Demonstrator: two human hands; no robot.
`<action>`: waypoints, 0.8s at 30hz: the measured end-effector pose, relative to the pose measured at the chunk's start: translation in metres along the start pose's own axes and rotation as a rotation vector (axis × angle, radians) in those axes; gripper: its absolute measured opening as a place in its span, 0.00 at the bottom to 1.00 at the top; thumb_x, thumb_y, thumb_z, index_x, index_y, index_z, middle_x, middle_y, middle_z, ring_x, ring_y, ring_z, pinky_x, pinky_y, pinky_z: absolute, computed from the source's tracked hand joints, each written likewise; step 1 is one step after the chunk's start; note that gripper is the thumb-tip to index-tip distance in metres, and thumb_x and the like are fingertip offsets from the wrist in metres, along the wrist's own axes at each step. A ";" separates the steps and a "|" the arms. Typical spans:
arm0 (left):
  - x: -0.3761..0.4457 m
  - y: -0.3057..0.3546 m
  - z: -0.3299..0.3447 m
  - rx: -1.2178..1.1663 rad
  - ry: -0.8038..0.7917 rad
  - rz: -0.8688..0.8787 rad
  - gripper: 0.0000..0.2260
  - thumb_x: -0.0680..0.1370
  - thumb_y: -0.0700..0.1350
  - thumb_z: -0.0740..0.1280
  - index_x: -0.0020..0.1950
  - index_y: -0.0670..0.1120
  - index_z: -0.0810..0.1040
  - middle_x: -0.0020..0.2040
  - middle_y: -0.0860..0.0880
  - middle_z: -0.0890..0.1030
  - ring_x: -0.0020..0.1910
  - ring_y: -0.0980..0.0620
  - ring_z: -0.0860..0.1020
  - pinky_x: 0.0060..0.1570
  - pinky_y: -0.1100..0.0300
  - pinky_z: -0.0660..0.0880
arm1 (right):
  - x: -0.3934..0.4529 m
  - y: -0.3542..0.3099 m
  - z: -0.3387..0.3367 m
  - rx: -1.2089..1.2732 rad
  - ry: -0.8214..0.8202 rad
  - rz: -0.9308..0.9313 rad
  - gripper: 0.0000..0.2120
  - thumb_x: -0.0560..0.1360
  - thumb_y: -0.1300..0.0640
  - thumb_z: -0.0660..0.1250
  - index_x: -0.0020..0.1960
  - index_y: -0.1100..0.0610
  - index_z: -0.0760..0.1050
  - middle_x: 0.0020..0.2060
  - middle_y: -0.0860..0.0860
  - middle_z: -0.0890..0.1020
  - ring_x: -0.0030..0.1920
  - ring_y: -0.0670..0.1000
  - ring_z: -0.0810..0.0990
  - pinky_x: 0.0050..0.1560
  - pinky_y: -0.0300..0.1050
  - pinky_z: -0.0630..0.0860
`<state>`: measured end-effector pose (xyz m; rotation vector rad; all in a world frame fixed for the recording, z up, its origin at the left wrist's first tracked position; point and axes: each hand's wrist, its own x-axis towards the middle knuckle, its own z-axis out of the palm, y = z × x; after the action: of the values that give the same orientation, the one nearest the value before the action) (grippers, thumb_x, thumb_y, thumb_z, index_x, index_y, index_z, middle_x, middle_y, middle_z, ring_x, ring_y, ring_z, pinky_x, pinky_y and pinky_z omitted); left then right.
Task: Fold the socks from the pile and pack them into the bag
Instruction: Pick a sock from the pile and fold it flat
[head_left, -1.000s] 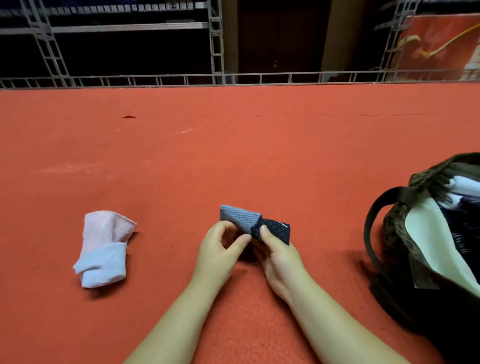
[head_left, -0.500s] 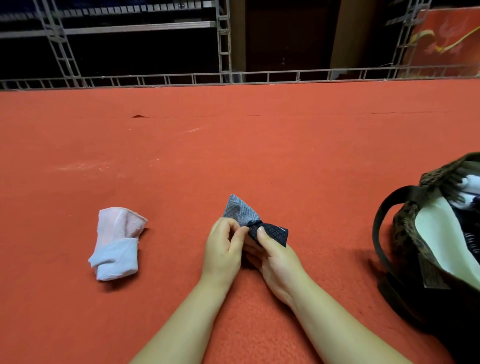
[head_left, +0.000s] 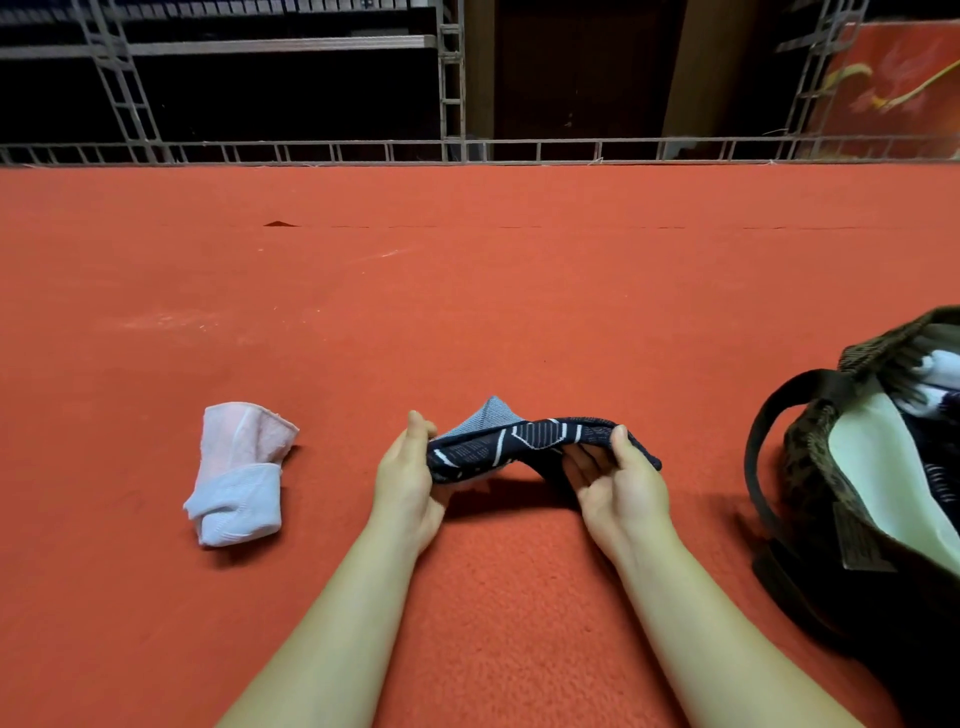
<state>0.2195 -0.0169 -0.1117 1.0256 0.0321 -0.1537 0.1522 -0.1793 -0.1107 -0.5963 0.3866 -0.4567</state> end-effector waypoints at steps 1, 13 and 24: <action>-0.002 -0.001 -0.002 0.145 -0.096 0.055 0.15 0.74 0.56 0.68 0.42 0.45 0.71 0.37 0.42 0.76 0.39 0.44 0.76 0.44 0.46 0.74 | 0.000 -0.001 0.000 0.002 -0.005 -0.004 0.10 0.81 0.57 0.59 0.46 0.60 0.74 0.35 0.56 0.83 0.39 0.54 0.82 0.48 0.49 0.78; 0.008 -0.003 -0.013 0.209 -0.110 0.048 0.19 0.82 0.51 0.57 0.57 0.36 0.76 0.52 0.38 0.82 0.52 0.42 0.81 0.54 0.43 0.76 | 0.004 -0.006 -0.003 0.026 0.013 -0.047 0.08 0.80 0.61 0.59 0.44 0.60 0.74 0.33 0.53 0.82 0.36 0.51 0.82 0.45 0.47 0.81; -0.019 -0.009 0.005 0.306 -0.321 0.023 0.21 0.72 0.59 0.62 0.47 0.42 0.81 0.45 0.47 0.84 0.44 0.53 0.81 0.49 0.58 0.75 | -0.026 0.020 0.011 -0.538 -0.168 0.201 0.10 0.76 0.48 0.64 0.50 0.53 0.80 0.42 0.51 0.84 0.44 0.53 0.81 0.41 0.48 0.75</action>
<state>0.1994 -0.0235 -0.1152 1.2944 -0.3029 -0.3075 0.1412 -0.1467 -0.1090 -1.0977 0.4052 -0.1016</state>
